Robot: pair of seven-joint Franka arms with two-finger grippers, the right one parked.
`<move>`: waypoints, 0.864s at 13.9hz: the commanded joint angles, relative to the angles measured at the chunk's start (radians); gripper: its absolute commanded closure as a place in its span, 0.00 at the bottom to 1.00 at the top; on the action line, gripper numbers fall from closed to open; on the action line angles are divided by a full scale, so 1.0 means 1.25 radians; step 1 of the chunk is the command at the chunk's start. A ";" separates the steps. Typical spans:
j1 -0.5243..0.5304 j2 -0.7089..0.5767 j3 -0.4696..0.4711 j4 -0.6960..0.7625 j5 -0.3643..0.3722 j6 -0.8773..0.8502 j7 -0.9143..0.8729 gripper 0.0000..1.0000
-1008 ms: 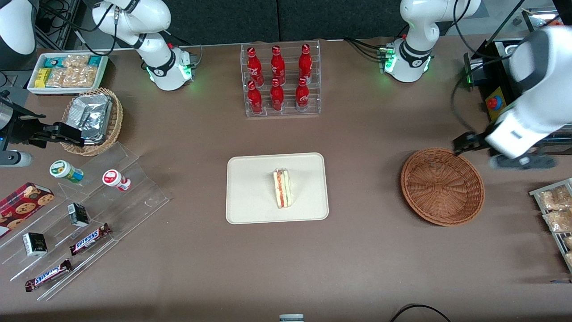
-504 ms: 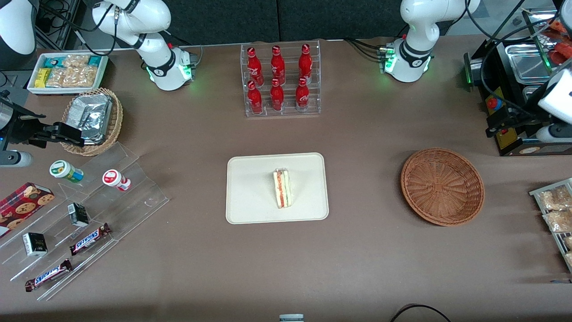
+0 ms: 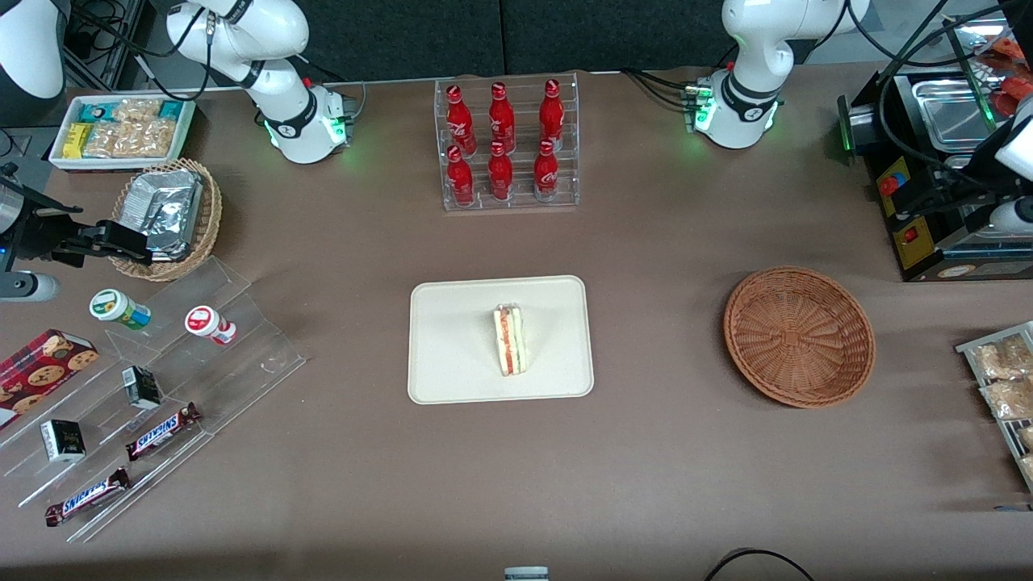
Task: Place sandwich from basket to tray
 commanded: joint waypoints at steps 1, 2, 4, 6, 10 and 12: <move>-0.012 0.007 0.010 0.044 0.006 -0.056 0.011 0.00; -0.012 0.006 0.010 0.043 0.007 -0.062 0.010 0.00; -0.012 0.009 0.006 0.042 0.005 -0.072 0.007 0.00; -0.013 0.013 -0.002 0.043 0.005 -0.068 -0.001 0.00; -0.013 0.022 -0.006 0.043 0.001 -0.071 0.010 0.00; -0.013 0.022 -0.006 0.044 0.001 -0.071 0.007 0.00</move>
